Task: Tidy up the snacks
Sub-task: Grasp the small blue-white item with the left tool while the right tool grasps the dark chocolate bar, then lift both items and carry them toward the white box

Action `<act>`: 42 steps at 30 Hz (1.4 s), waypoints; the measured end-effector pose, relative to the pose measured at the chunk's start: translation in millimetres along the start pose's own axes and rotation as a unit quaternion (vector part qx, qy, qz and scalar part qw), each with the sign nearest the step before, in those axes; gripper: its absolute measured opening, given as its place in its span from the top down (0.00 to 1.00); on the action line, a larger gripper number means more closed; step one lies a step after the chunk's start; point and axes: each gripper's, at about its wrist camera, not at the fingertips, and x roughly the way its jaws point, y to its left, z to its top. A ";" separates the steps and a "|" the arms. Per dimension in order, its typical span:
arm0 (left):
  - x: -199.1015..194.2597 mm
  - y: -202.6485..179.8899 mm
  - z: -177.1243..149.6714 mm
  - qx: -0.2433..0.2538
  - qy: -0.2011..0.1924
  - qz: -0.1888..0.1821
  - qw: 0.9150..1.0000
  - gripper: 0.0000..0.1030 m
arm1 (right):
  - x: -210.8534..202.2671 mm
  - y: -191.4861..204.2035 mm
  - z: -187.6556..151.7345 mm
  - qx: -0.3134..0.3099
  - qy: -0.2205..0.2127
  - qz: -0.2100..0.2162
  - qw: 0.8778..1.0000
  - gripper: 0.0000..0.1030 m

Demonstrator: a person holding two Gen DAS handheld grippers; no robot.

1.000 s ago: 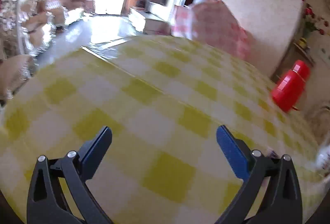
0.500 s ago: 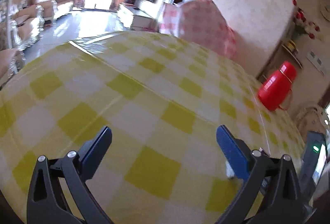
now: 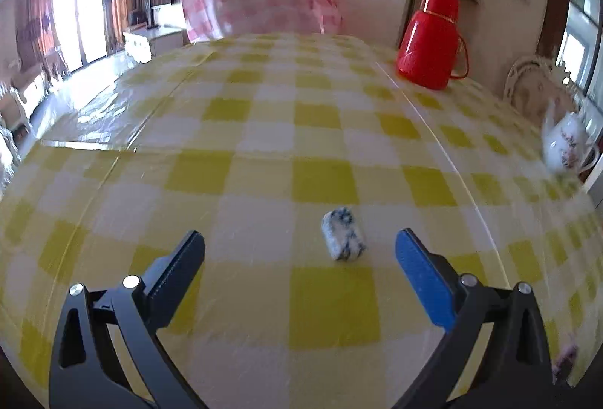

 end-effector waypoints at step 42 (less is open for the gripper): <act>-151.0 -32.3 -97.0 0.062 -0.075 -0.180 0.979 0.80 | -86.0 1.7 -26.2 0.023 -0.146 -0.044 0.988 0.82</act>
